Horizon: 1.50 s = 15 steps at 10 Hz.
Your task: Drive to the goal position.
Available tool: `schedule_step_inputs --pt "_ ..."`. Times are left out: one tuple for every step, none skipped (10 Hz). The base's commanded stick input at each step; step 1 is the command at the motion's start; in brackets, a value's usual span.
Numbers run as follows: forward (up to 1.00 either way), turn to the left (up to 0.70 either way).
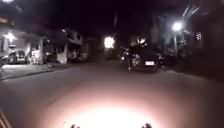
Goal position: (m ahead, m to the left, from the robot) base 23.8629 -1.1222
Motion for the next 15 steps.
schedule_step_inputs --pt "0.85 0.0" --pt "0.85 0.0" --pt "0.85 0.0" --pt "0.85 0.0" --pt "0.85 0.0" --pt "0.85 0.0" --pt "0.85 0.0" --pt "0.85 -0.34" --pt "0.85 -0.26" --pt "0.85 0.0" --pt "0.85 0.0" --pt "0.85 0.0" --pt "0.85 0.0" --pt "0.85 0.0" --pt "0.85 0.0"
